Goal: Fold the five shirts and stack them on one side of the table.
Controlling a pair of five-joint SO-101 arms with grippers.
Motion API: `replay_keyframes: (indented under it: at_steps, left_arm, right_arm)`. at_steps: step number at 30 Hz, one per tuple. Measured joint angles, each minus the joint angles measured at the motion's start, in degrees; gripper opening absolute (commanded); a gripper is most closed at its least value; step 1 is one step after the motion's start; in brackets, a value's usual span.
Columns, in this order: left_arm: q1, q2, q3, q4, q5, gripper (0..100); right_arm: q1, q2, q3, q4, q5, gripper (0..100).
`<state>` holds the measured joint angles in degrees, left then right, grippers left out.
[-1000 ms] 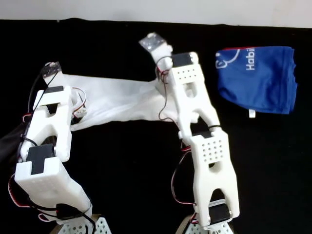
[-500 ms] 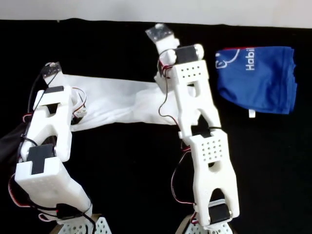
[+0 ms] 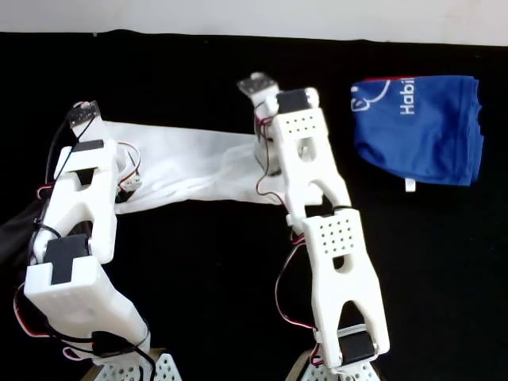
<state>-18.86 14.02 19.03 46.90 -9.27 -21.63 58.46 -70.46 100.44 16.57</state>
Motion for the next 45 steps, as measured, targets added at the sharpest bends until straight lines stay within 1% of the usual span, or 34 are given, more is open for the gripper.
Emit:
replay_keyframes:
  at_steps: [2,6,9,11,13,17,20,25,28,33,36,39,41,45]
  left_arm:
    - [-0.1,-1.7,-1.0,3.2,0.0,4]
    - [-0.2,-6.1,-4.2,9.9,-0.1,18]
    - [-2.2,-7.5,-8.4,13.2,-0.2,20]
    - [-4.7,-7.5,-11.5,13.3,-0.2,20]
    - [-7.4,-5.7,-14.9,12.4,-2.2,20]
    - [-9.7,4.0,-22.9,11.8,-8.1,20]
    - [-9.6,13.0,-30.6,13.4,-9.4,20]
    - [-9.6,27.0,-45.4,19.4,-9.7,20]
    - [-9.4,33.8,-54.0,22.9,-11.4,20]
    - [-7.7,42.9,-68.9,32.2,-13.1,20]
    - [-6.7,46.5,-77.3,39.5,-13.4,16]
    - [-5.2,50.0,-83.5,45.5,-13.4,6]
    - [-4.0,52.0,-85.9,48.0,-14.4,0]
    - [-2.4,54.6,-88.3,50.5,-15.3,1]
  right_arm:
    - [0.0,-4.0,-0.5,0.0,0.0,4.1]
    - [0.0,-12.2,1.8,0.0,0.0,12.3]
    - [0.0,-17.7,6.9,0.0,0.0,13.0]
    - [-0.4,-21.5,11.0,0.0,0.0,13.0]
    - [-1.3,-25.2,14.8,0.0,0.0,13.0]
    - [-4.0,-33.5,22.2,0.0,0.0,13.0]
    - [-6.0,-38.4,27.1,0.0,0.0,13.0]
    - [-6.4,-43.4,31.7,0.0,0.0,13.0]
    - [-6.4,-45.0,32.7,0.0,0.0,13.0]
    - [-6.4,-45.5,32.8,0.0,0.0,13.0]
    - [-6.4,-45.5,32.8,0.0,0.0,13.0]
    - [-6.4,-46.8,32.8,0.0,0.0,13.0]
    - [-6.4,-50.1,33.0,0.0,0.0,13.0]
    - [-7.0,-57.1,33.0,0.0,0.0,13.0]
